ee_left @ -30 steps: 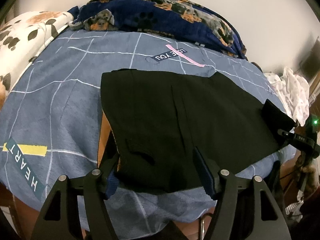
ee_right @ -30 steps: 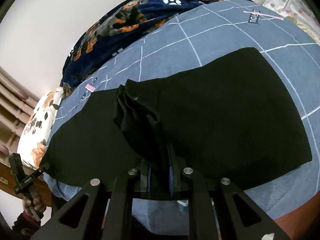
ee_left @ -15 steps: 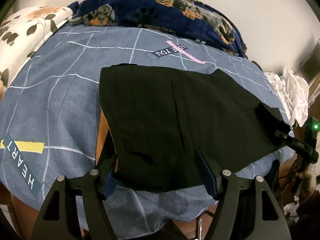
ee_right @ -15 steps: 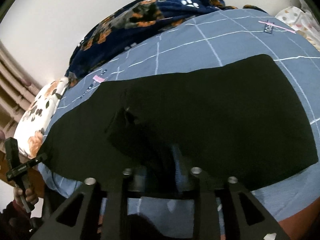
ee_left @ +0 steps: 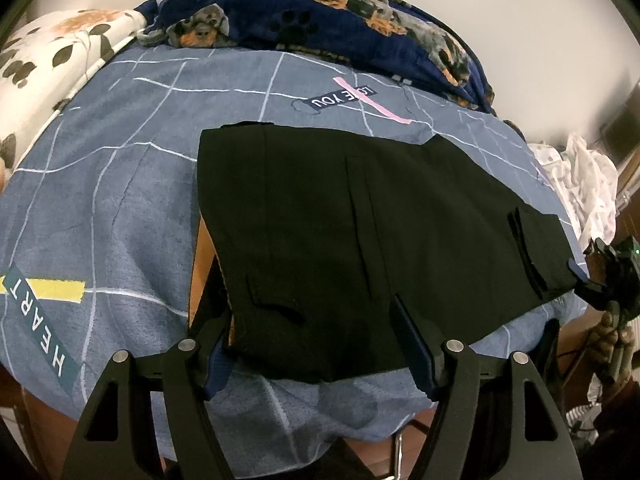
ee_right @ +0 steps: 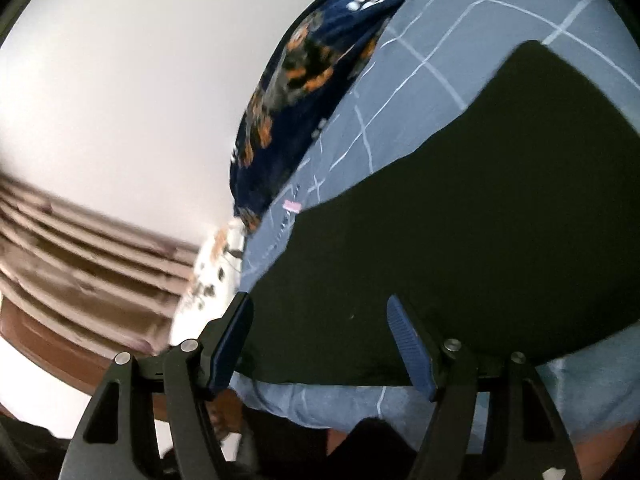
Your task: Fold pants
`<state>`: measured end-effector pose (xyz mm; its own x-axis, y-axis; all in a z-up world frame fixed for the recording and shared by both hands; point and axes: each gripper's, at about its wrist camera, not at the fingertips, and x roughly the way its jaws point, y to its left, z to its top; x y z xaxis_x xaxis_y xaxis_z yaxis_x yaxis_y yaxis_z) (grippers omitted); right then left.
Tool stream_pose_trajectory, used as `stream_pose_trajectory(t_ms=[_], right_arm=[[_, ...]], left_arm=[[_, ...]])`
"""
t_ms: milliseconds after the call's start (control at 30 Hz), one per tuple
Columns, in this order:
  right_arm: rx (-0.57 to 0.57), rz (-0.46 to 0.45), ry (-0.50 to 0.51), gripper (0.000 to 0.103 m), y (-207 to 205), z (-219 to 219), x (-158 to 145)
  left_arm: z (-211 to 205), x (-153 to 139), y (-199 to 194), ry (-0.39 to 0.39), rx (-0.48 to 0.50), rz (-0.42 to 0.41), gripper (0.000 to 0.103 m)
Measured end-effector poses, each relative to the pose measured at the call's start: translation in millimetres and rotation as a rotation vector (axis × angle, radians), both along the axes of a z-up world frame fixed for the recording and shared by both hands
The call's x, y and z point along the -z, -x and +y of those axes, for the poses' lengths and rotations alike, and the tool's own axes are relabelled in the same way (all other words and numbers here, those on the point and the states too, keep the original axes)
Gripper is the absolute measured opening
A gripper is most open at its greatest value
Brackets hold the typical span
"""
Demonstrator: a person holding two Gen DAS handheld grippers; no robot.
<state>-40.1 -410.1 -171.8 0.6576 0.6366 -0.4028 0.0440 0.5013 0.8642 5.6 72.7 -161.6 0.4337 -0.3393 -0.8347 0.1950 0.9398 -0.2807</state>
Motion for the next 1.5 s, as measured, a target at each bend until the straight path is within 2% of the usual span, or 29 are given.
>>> stream_pose_trajectory(t_ms=[200, 400, 500, 533, 667, 733, 800, 933, 1033, 1133, 1200, 1300, 1333, 1367, 1400, 1433, 1500], right_arm=[[-0.036, -0.014, 0.028, 0.066, -4.3, 15.7, -3.3], [-0.143, 0.077, 0.100, 0.064, -21.2, 55.2, 18.4], [-0.205, 0.069, 0.076, 0.064, -25.3, 67.0, 15.4], [-0.227, 0.059, 0.096, 0.064, -25.6, 72.3, 10.6], [-0.233, 0.026, 0.113, 0.064, -25.2, 76.7, -1.9], [-0.220, 0.026, 0.097, 0.064, -25.4, 74.3, -2.8], [-0.207, 0.032, 0.078, 0.064, -25.9, 72.4, -1.6], [-0.206, 0.046, 0.076, 0.064, -25.2, 76.6, -0.1], [-0.215, 0.046, 0.086, 0.065, -25.1, 82.9, -1.4], [-0.210, 0.049, 0.081, 0.065, -25.6, 87.7, -0.9], [-0.201, 0.057, 0.072, 0.066, -25.3, 88.6, 2.0], [-0.187, 0.072, 0.044, 0.066, -26.3, 90.5, 7.1], [-0.186, 0.075, 0.041, 0.066, -27.4, 92.2, 8.0], [-0.185, 0.076, 0.040, 0.066, -28.0, 93.1, 8.5], [-0.184, 0.077, 0.038, 0.066, -29.0, 94.8, 8.9], [-0.184, 0.077, 0.036, 0.066, -29.5, 96.1, 8.9], [-0.187, 0.073, 0.034, 0.066, -31.3, 98.9, 8.4]], left_arm=[[-0.8, 0.2, 1.5, -0.003, 0.003, -0.003, 0.072], [2.2, -0.6, -1.7, 0.010, 0.000, -0.002, 0.072], [13.4, -6.0, -7.0, 0.036, -0.016, 0.007, 0.072], [18.1, -9.2, -8.6, 0.046, -0.023, 0.002, 0.072], [36.4, -23.6, -15.9, 0.094, -0.014, -0.035, 0.072], [41.9, -26.0, -22.9, 0.074, 0.002, -0.043, 0.072], [47.0, -22.2, -32.5, 0.047, 0.023, -0.048, 0.072], [54.3, -6.7, -46.1, 0.118, 0.079, 0.000, 0.072], [56.8, 7.1, -60.1, 0.088, 0.079, 0.023, 0.072], [58.2, 21.1, -75.7, 0.174, 0.100, 0.086, 0.072], [52.1, 29.6, -84.4, 0.196, 0.144, 0.130, 0.072], [36.0, 31.1, -92.7, 0.151, 0.238, 0.118, 0.072], [31.7, 31.0, -97.7, 0.160, 0.261, 0.119, 0.071], [30.9, 31.6, -100.5, 0.168, 0.258, 0.122, 0.064], [31.3, 31.8, -102.8, 0.172, 0.247, 0.116, 0.049], [32.1, 30.8, -105.3, 0.156, 0.231, 0.104, 0.040], [36.0, 25.7, -106.7, 0.188, 0.199, 0.109, 0.027]])
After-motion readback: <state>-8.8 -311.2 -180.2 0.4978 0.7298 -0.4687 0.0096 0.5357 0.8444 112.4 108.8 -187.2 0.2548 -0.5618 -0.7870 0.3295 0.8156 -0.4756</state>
